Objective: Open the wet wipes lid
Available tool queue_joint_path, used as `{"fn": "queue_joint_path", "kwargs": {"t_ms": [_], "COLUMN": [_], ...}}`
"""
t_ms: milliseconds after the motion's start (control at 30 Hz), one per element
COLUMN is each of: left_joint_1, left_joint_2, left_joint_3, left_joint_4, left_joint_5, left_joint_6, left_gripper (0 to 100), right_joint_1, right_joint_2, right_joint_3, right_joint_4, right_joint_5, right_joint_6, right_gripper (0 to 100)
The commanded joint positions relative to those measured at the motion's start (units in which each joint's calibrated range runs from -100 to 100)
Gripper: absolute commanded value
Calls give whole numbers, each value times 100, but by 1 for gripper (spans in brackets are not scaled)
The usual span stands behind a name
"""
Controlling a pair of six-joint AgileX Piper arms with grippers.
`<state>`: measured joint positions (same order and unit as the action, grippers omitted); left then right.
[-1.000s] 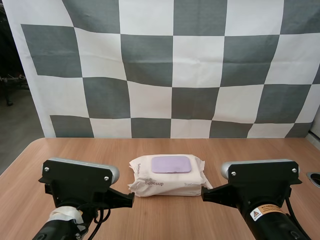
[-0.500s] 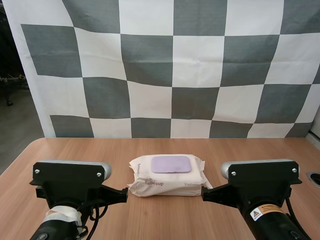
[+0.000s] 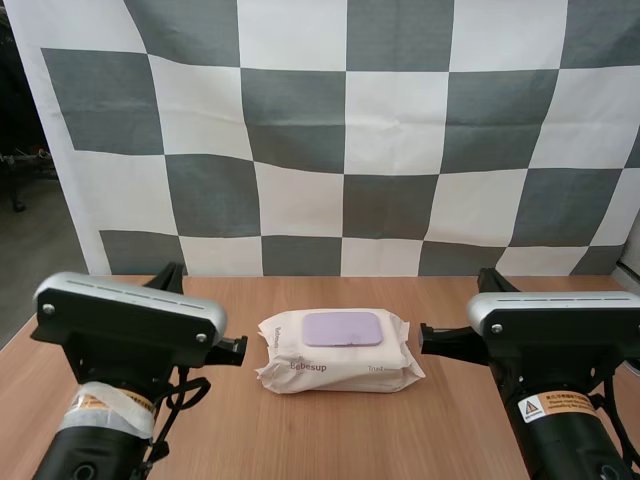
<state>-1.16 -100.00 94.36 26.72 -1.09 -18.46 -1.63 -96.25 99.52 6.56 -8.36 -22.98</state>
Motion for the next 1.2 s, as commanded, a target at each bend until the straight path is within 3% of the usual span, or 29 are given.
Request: {"fn": "queue_joint_path", "kwargs": {"t_ms": [0,67,167,333,433,533,600,667,800,933,1000,1167], "left_joint_1": [5,5,5,5,5,5,5,5,5,5,55,229], "left_joint_2": [0,188,875,2478,3280,3645,3679,3679,3702,3722,3722,3722], "left_joint_3": [-1183,-1819,-2669,-3895,-4253,-4147,-4010,-3905,-3728,-3552,-3492,-3476], "left_joint_4": [1773,1672,1672,1292,420,-1200,-2337,-3003,-3559,-4010,-4571,-6758], "left_joint_5": [-673,-766,-175,2644,4487,5060,5177,5217,5234,5112,5219,6428], "left_joint_6": [-7,-7,-7,144,751,1459,2055,2523,2663,2906,3072,4962], "left_gripper": [0,0,0,0,0,0,0,0,0,0,0,0], "right_joint_1": [-4,-4,-4,-4,-4,-4,-4,-4,3,154,237,328], "right_joint_2": [70,249,688,1607,2239,2961,3362,3650,3995,4064,4048,4048], "right_joint_3": [-395,-970,-1931,-3420,-3894,-4044,-4044,-4044,-4029,-4015,-4015,-4015], "right_joint_4": [-656,-1265,-1637,-2477,-2545,-2545,-2545,-2525,-2095,-1087,-710,-465], "right_joint_5": [-3122,-1882,-326,1896,3483,4501,4734,4733,4733,4829,4870,4871], "right_joint_6": [-82,-82,-82,-91,-359,-736,-898,-889,-1066,-2152,-2622,-2978], "right_gripper": [0,0,0,0,0,0,0,0,0,0,0,0]}}
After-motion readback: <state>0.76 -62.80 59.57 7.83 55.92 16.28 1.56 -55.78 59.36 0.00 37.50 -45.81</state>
